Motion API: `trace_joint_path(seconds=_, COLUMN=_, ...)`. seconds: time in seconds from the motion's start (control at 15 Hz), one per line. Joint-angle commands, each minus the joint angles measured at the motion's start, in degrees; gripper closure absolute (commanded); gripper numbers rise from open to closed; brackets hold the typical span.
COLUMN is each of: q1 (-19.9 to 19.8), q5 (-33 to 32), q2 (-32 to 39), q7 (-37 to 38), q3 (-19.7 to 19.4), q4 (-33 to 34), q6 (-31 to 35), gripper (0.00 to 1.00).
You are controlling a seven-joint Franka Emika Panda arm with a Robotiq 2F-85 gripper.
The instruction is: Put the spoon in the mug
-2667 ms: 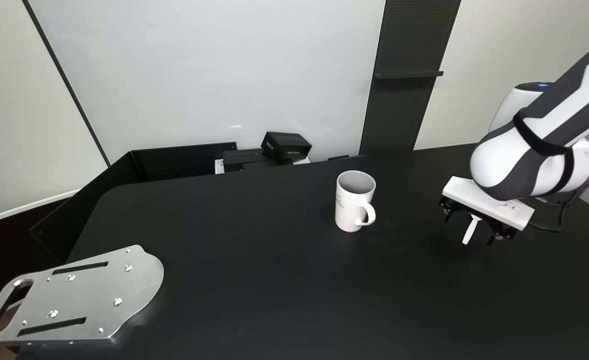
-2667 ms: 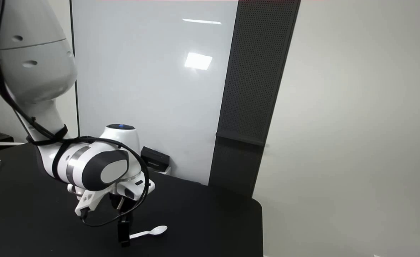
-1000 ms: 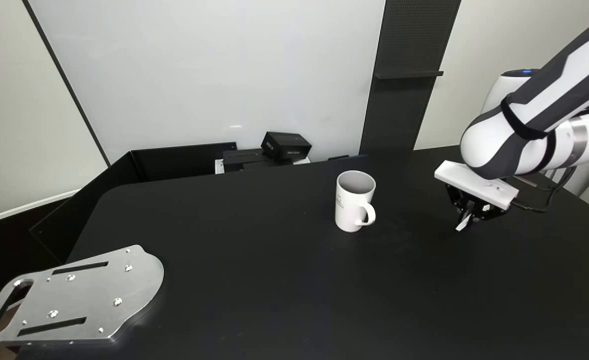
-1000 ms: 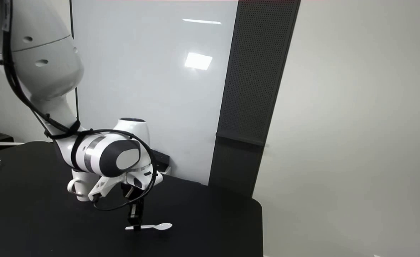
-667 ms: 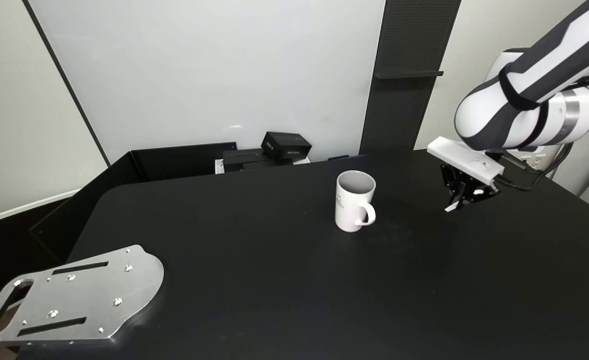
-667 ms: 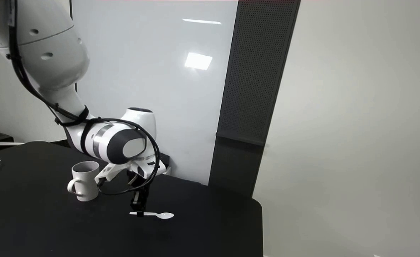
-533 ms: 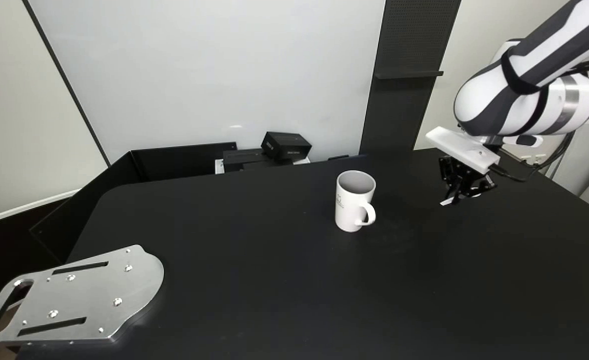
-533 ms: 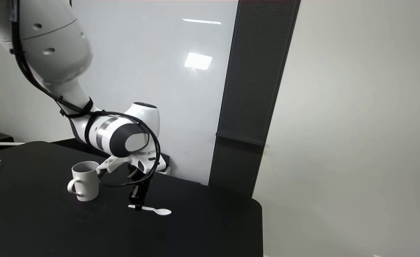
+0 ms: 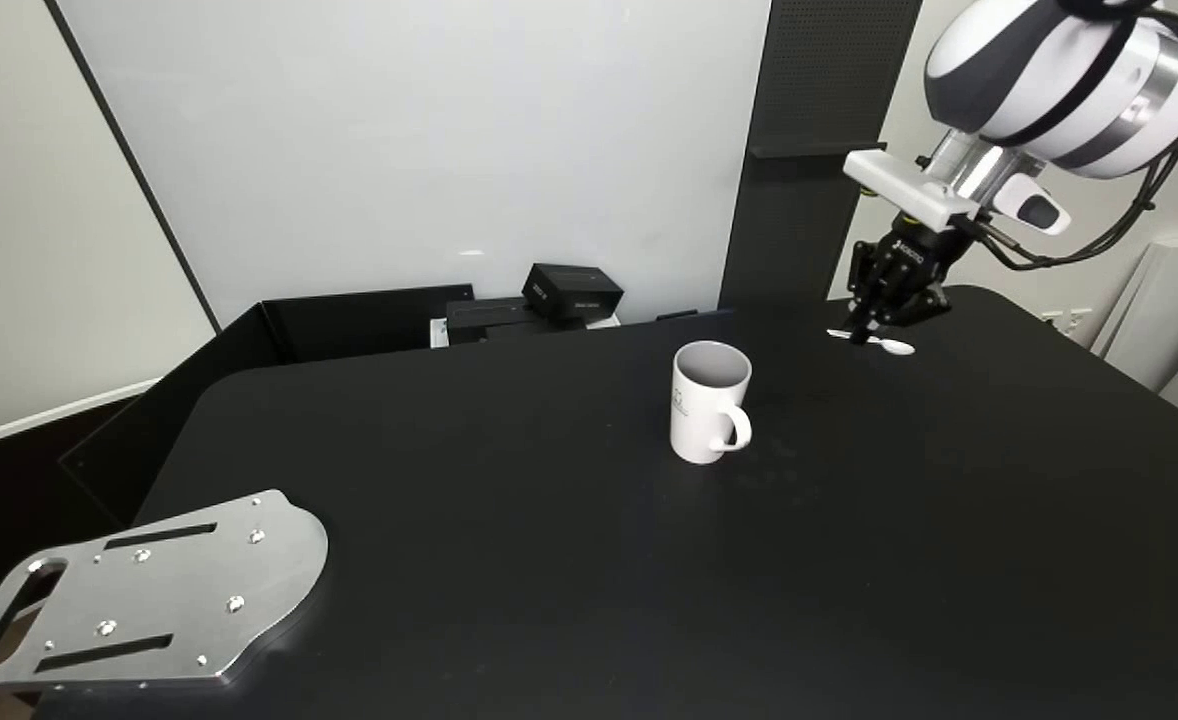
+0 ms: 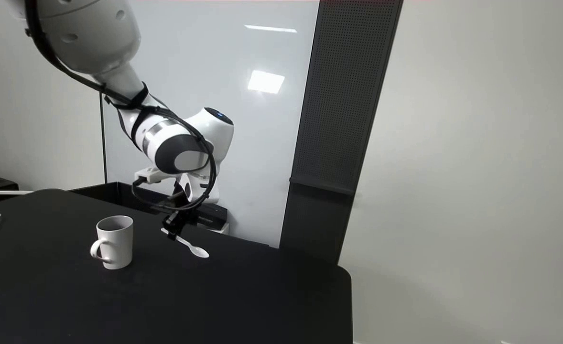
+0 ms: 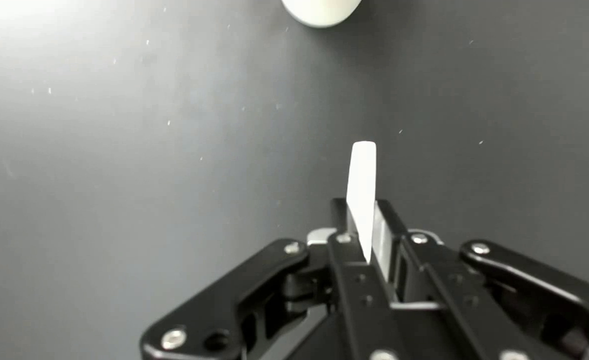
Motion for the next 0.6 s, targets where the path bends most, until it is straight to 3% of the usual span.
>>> trace_joint_path(seconds=0.0, q1=-4.1, q5=7.8, q2=-1.0, q7=-1.5, q3=5.0, q4=2.7, q6=-3.2, gripper=0.96)
trace_joint_path(seconds=0.53, q1=-3.7, q5=21.7, q2=-0.6, q7=-2.6, q3=6.4, q4=7.5, q6=-13.0, gripper=0.96)
